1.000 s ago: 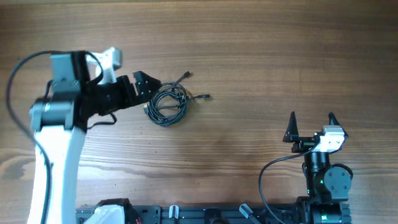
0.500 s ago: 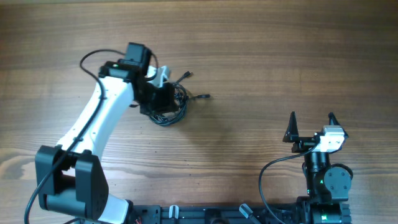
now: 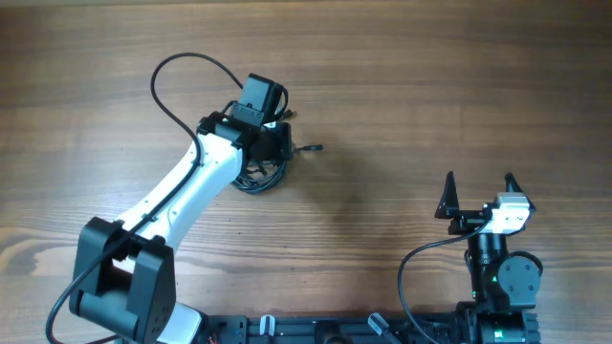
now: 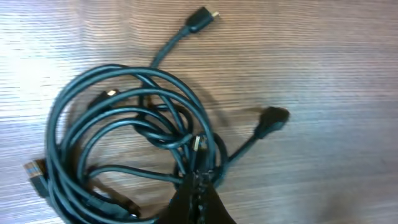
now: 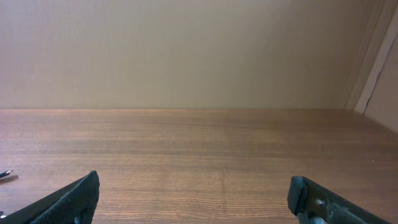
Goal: Untangle cables
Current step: 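Reach the left gripper to the black cable bundle and grasp it, then lift the cable bundle with the left gripper and hold it up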
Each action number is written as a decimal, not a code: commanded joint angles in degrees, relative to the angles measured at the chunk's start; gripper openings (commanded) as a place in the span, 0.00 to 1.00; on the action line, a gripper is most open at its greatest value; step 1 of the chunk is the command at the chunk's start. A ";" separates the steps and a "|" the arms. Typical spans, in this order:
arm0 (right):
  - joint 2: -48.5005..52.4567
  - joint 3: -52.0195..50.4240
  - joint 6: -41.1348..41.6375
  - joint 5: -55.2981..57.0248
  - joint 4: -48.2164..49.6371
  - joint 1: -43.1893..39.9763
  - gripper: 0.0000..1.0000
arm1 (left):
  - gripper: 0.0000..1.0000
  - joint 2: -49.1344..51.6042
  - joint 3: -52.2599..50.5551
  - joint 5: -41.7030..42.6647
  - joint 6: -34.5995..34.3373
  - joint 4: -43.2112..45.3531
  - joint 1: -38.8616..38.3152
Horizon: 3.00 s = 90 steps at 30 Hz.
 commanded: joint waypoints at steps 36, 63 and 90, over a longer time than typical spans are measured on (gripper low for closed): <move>-0.39 -0.04 -0.48 0.92 0.22 -0.17 1.00 | 0.38 -1.99 -5.31 1.25 -8.41 5.95 0.13; -0.39 -0.04 -0.48 0.92 0.22 -0.17 1.00 | 0.38 0.70 -10.67 6.62 -53.42 5.70 -0.46; -0.39 -0.04 -0.48 0.92 0.20 -0.17 1.00 | 0.06 4.46 -10.75 2.60 -61.20 7.87 -3.91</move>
